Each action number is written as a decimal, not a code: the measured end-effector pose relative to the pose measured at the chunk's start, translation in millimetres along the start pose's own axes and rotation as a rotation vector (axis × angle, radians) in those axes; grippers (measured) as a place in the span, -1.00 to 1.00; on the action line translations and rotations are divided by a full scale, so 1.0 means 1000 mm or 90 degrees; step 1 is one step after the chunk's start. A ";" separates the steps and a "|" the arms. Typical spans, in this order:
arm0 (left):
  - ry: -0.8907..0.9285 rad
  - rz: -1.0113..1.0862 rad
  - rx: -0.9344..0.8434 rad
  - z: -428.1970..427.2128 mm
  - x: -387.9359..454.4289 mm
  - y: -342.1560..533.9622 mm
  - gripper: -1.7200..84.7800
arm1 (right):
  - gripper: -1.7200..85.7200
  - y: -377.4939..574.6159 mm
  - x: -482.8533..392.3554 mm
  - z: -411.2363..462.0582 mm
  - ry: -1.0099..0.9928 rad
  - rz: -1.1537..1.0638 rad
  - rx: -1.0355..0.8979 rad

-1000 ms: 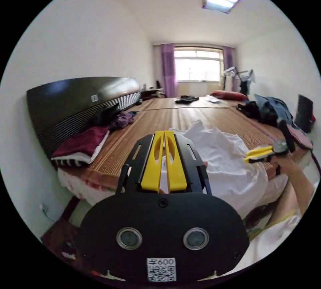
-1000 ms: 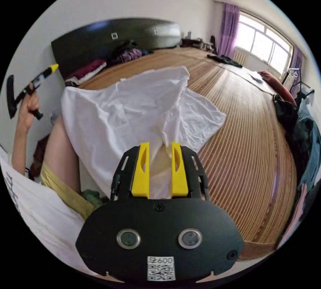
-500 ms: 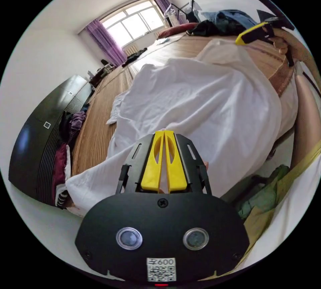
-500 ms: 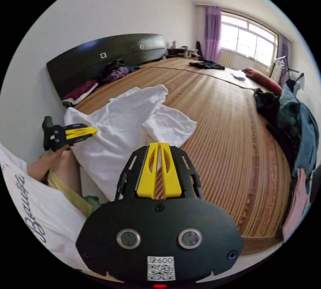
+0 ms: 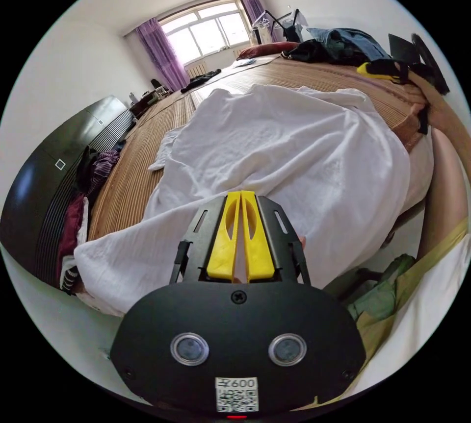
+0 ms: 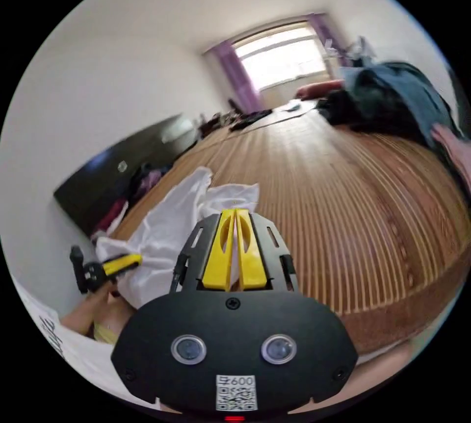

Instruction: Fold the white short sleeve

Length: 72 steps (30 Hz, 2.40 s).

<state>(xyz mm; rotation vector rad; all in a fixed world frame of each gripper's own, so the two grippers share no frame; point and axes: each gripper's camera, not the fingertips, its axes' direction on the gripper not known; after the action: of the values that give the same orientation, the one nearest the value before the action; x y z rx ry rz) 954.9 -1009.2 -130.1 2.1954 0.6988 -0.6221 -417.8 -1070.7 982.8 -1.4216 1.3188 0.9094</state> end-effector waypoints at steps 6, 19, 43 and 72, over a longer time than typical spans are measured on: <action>0.021 -0.079 0.043 -0.008 -0.016 -0.004 -0.94 | -0.70 -0.048 0.012 0.098 0.076 -0.026 -0.275; -0.037 -0.044 0.059 -0.028 -0.016 -0.057 -0.94 | -0.98 0.017 0.123 -0.034 0.215 0.443 0.170; -0.273 0.320 -0.332 0.138 -0.129 -0.392 -0.95 | -0.98 -0.155 0.081 0.291 0.069 -0.141 -0.541; 0.255 0.154 -0.207 0.033 -0.348 -0.412 -0.95 | -0.98 -0.091 0.120 0.370 0.475 -0.228 -0.173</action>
<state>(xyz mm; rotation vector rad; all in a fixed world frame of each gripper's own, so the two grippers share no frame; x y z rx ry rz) 427.0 -895.3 -141.7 2.0670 0.6647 0.0583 -280.4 -751.4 784.9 -2.2578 1.4138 0.3170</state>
